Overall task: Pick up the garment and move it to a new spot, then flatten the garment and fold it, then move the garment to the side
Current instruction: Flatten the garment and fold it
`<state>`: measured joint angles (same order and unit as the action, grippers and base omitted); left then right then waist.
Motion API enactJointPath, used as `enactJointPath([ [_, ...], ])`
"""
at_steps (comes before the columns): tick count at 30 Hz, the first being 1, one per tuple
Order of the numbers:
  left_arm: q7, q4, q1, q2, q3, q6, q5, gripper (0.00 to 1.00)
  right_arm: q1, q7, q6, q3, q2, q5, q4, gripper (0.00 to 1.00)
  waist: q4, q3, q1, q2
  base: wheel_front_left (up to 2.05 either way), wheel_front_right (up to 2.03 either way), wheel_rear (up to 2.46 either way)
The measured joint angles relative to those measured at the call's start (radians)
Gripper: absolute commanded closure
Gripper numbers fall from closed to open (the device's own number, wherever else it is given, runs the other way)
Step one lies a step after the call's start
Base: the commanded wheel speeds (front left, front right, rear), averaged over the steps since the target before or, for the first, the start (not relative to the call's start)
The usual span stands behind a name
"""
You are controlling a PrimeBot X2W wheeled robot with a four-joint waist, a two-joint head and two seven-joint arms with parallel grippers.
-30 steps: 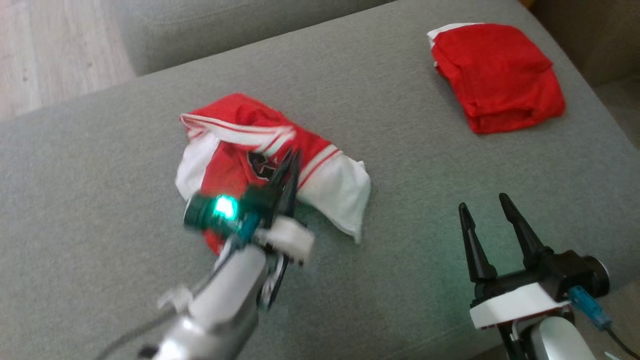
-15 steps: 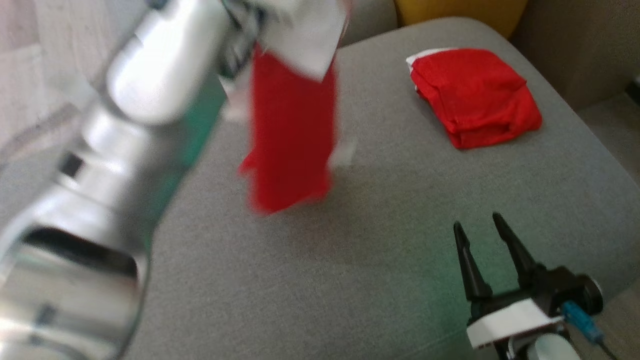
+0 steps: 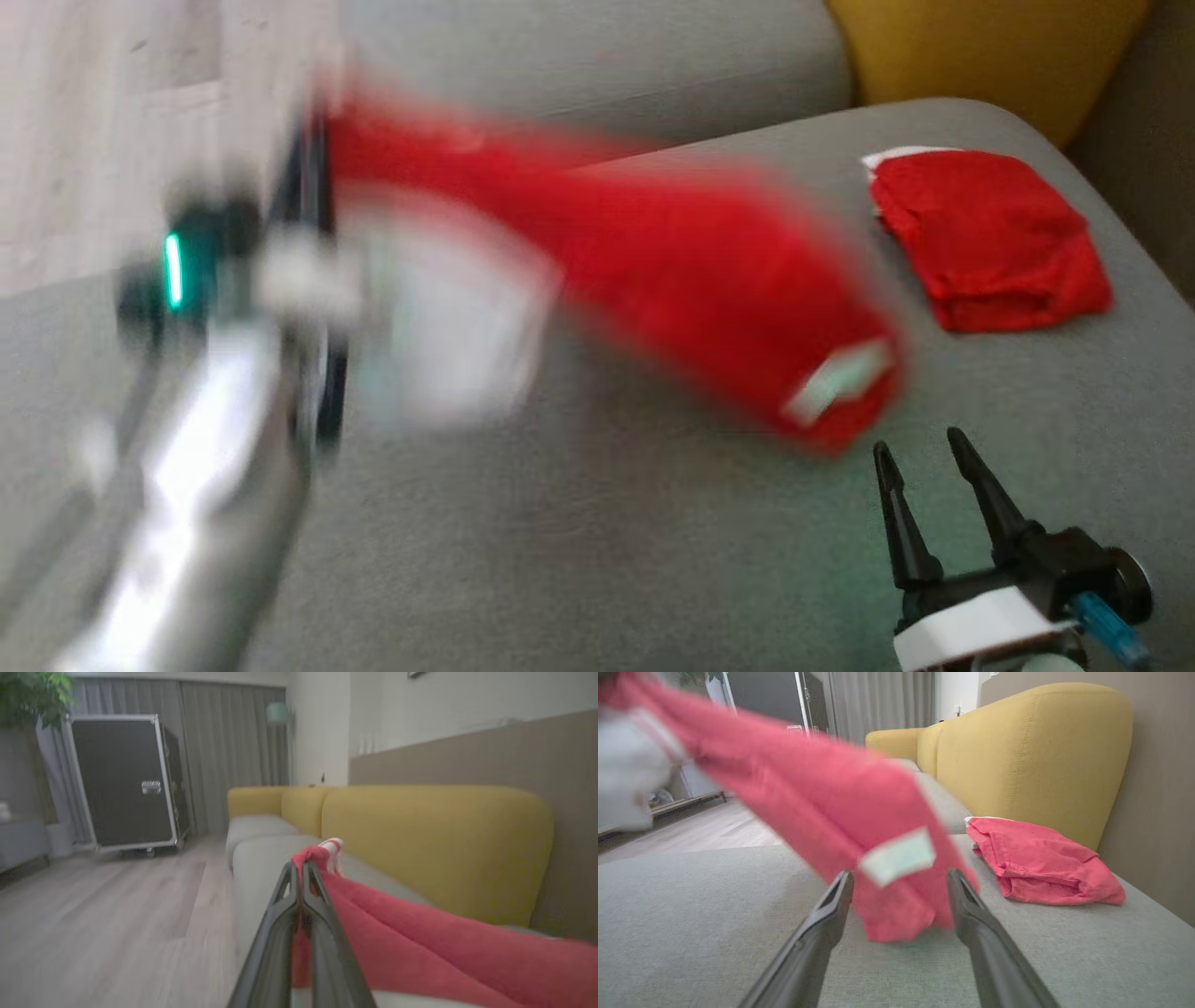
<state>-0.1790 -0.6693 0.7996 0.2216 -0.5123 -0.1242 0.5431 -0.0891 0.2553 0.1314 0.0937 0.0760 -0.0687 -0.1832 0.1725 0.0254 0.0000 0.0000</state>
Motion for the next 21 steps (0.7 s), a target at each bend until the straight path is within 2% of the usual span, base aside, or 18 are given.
enactJointPath([
  [3, -0.025, 0.009, -0.247, 0.028, 0.022, -0.003, 0.052, 1.00, -0.013, 0.000, 0.000, -0.008, -0.001, 0.000, 0.004, 0.00, -0.030, -0.006, -0.0001, 0.0000, 0.00, 0.00, 0.00],
  [6, -0.050, 0.031, -0.416, 0.048, 0.042, -0.007, 0.082, 1.00, -0.019, 0.000, 0.000, -0.015, 0.000, 0.000, 0.004, 0.00, -0.056, -0.019, 0.0000, 0.0000, 0.00, 0.00, 0.00],
  [11, -0.062, 0.096, -0.497, 0.057, 0.079, -0.008, 0.092, 1.00, -0.020, 0.000, 0.000, -0.015, 0.000, 0.000, 0.004, 0.00, -0.087, -0.037, 0.0000, 0.0000, 0.00, 0.00, 0.00],
  [12, -0.066, 0.108, -0.497, 0.057, 0.086, -0.008, 0.091, 0.86, -0.020, 0.000, 0.000, -0.014, 0.000, 0.000, 0.004, 0.00, -0.091, -0.041, 0.0000, 0.0000, 0.00, 0.00, 0.00],
  [13, -0.069, 0.118, -0.497, 0.057, 0.093, -0.008, 0.091, 0.56, -0.020, 0.000, 0.000, -0.013, 0.000, 0.000, 0.004, 0.00, -0.095, -0.044, 0.0000, 0.0000, 0.00, 0.00, 0.00],
  [14, -0.069, 0.127, -0.497, 0.057, 0.100, -0.011, 0.089, 0.00, -0.020, 0.000, 0.000, -0.012, -0.001, 0.000, 0.003, 0.00, -0.098, -0.048, 0.0000, 0.0000, 0.00, 0.00, 0.00],
  [16, -0.069, 0.155, -0.500, 0.056, 0.122, -0.028, 0.078, 0.00, -0.019, 0.000, 0.000, -0.012, -0.001, 0.000, 0.003, 0.00, -0.104, -0.054, 0.0000, 0.0000, 0.00, 0.00, 0.00],
  [21, -0.071, 0.299, -0.560, 0.059, 0.198, -0.080, -0.036, 0.00, -0.019, 0.000, 0.000, -0.009, -0.001, 0.000, 0.002, 0.00, -0.117, -0.064, 0.0000, 0.0000, 0.00, 0.00, 0.00],
])
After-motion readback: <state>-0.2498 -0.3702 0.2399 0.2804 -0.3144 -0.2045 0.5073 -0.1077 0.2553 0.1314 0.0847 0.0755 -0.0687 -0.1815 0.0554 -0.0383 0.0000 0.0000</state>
